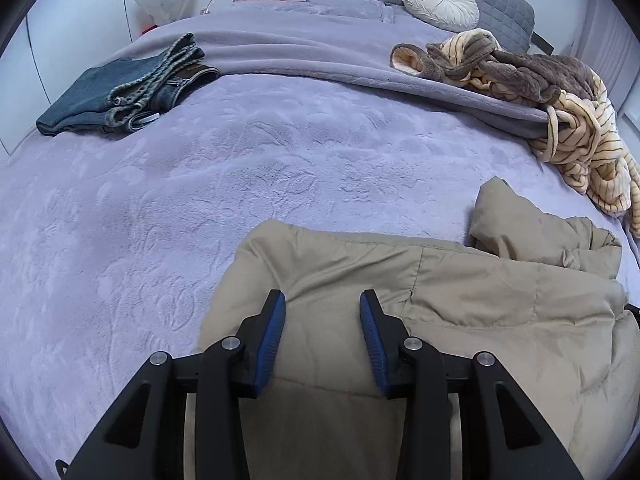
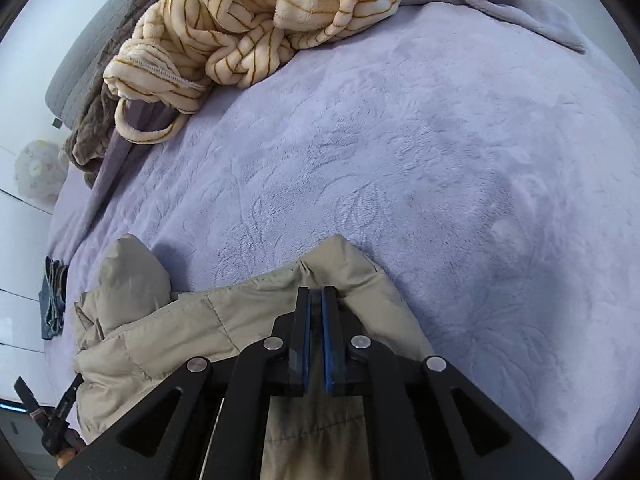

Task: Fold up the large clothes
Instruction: 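Open both tools and release the folded hem onto the jacket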

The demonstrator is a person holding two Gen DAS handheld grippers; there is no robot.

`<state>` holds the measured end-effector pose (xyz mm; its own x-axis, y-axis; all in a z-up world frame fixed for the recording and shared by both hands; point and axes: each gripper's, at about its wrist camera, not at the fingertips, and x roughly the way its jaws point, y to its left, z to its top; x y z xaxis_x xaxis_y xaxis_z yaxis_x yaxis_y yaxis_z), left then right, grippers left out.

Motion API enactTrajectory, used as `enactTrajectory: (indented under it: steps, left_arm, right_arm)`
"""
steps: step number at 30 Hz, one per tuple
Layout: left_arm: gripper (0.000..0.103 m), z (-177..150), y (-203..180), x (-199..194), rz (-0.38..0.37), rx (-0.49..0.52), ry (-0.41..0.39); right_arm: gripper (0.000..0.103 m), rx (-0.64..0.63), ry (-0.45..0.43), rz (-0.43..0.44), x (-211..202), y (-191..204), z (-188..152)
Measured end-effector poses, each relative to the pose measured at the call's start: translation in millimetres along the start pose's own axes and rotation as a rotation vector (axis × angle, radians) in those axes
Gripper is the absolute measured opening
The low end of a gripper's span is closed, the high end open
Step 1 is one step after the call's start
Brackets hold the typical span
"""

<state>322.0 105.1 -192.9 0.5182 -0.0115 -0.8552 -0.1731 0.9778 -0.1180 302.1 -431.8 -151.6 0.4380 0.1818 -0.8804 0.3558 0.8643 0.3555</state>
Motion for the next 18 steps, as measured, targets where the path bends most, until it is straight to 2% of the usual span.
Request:
enactTrajectory:
  steps: [1,4,9,11,14,15,16,17,18]
  left_arm:
    - [0.042,-2.9,0.7,-5.9,0.001,-0.001,0.001]
    - [0.055,-12.5,1.5,-22.5,0.005,-0.005,0.006]
    - [0.055,-31.1,-2.1,-45.5,-0.004,0.001,0.03]
    - [0.055,-38.9,-4.1,-52.3,-0.012,0.002,0.049]
    - [0.056,-50.3,-8.3,-62.6,-0.013,0.015,0.066]
    - [0.062,-54.1,-9.3,-65.9,-0.014,0.015,0.07]
    - [0.088,-58.4,-10.5,-70.3,-0.014,0.011,0.072]
    - [0.103,-62.6,-11.2,-75.5,-0.009,0.004,0.064]
    - [0.103,-66.3,-12.2,-81.4,-0.002,0.002,0.048]
  right_arm:
    - [0.011,0.002,-0.001,0.01,-6.1,-0.5,-3.4]
    - [0.026,0.007,-0.002,0.039,-25.7,-2.5,-17.3]
    - [0.033,-0.022,0.004,0.058,-52.0,5.3,-43.0]
    - [0.046,-0.024,0.011,0.07,-61.4,6.4,-55.3]
    - [0.051,-0.026,0.019,0.079,-73.2,7.6,-72.4]
    - [0.051,-0.026,0.025,0.082,-76.7,7.9,-77.4]
    - [0.051,-0.025,0.027,0.085,-80.3,7.9,-82.4]
    - [0.053,-0.026,0.027,0.087,-84.1,7.4,-87.6]
    - [0.056,-0.028,0.028,0.089,-88.4,6.9,-93.1]
